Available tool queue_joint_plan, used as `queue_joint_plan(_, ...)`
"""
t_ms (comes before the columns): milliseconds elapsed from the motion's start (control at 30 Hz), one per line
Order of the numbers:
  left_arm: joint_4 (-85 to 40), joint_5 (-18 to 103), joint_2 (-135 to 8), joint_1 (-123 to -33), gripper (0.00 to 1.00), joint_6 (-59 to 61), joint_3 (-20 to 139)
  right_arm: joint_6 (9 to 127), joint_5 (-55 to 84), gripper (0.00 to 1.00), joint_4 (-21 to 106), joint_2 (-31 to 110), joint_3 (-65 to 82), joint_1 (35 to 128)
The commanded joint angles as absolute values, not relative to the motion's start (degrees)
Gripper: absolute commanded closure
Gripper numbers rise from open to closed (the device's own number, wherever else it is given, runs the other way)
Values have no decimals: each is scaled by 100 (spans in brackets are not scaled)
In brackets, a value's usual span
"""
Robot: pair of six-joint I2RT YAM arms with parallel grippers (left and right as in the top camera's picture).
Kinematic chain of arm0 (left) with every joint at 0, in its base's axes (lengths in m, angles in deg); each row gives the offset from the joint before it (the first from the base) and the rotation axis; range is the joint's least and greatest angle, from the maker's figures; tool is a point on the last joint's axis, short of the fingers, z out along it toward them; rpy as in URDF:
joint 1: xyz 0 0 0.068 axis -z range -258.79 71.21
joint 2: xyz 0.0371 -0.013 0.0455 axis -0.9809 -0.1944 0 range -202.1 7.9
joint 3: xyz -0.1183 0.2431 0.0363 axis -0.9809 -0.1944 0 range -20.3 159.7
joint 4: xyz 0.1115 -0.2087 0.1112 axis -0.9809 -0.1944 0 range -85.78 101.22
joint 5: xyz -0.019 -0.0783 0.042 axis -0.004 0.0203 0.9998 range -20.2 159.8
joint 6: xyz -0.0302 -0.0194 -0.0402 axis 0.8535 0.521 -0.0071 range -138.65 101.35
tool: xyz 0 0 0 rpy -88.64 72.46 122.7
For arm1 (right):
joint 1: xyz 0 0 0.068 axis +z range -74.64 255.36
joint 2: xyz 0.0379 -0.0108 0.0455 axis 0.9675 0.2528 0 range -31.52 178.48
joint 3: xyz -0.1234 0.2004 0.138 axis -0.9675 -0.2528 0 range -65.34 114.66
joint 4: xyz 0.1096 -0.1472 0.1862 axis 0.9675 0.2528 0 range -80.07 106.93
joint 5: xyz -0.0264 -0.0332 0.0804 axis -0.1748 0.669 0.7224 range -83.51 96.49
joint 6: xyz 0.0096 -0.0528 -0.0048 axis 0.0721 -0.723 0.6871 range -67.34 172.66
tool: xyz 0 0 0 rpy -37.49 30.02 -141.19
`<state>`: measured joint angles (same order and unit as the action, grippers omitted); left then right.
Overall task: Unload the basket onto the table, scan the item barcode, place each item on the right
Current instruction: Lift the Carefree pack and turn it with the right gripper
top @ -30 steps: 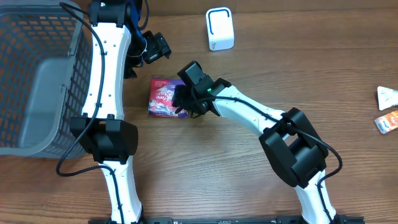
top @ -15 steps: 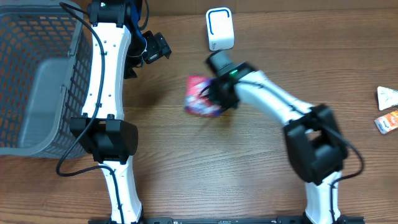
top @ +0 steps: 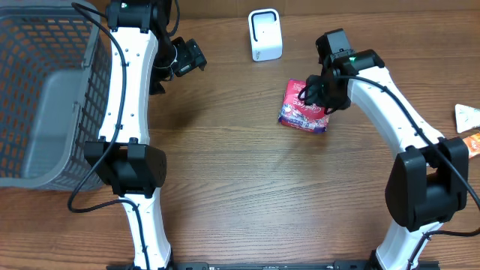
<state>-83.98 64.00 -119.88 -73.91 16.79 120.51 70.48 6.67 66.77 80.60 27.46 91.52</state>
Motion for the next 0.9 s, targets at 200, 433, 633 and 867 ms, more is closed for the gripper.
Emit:
queue_joint_plan(200,-8411,6402,-12034,-7375,0,1605,12055,6657,-1444,21,6260,8466,2728,10719)
queue_joint_plan(433,-8411,6402,-12034,-7375,0,1605,12055,6915,-3096,1,6244,9402,2728,11207)
queue_joint_plan(633,-8411,6402,-12034,-7375,0,1605,12053,7057,-3120,38,6430,9740,2730,11194)
queue_joint_plan(867,-8411,6402,-12034,-7373,0,1605,12055,7435,-2819,85,6963,9507,3262,11226)
